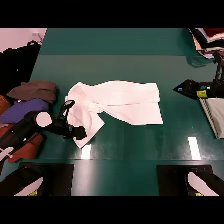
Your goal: Fold the shirts.
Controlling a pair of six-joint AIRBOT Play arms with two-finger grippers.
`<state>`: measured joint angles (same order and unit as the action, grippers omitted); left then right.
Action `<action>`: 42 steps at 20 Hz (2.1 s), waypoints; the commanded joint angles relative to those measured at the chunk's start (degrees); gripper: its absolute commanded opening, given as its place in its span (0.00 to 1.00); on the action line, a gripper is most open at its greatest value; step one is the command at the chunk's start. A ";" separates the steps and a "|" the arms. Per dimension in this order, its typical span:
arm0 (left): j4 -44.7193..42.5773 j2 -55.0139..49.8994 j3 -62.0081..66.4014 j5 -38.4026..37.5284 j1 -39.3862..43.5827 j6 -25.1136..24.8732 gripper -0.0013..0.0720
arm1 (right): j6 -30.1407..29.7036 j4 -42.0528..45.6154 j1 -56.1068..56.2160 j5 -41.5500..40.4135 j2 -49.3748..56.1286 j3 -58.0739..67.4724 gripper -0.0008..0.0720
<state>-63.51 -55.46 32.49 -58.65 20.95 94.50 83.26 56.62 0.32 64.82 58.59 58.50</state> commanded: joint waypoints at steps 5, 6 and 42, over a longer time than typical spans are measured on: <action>0.26 -1.18 0.02 6.32 0.00 1.57 0.43 | 0.02 -0.04 0.04 0.04 -0.04 -0.02 0.54; 0.50 -1.18 0.02 7.43 0.00 1.55 0.18 | 0.02 -0.04 0.04 0.07 -0.04 -0.02 0.54; -15.93 0.35 47.34 -17.46 -14.34 -7.17 0.05 | -5.35 -4.17 2.84 4.17 6.73 14.01 0.04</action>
<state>-77.97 -55.18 67.68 -71.05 6.66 88.75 77.89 52.62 5.30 68.60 71.70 63.86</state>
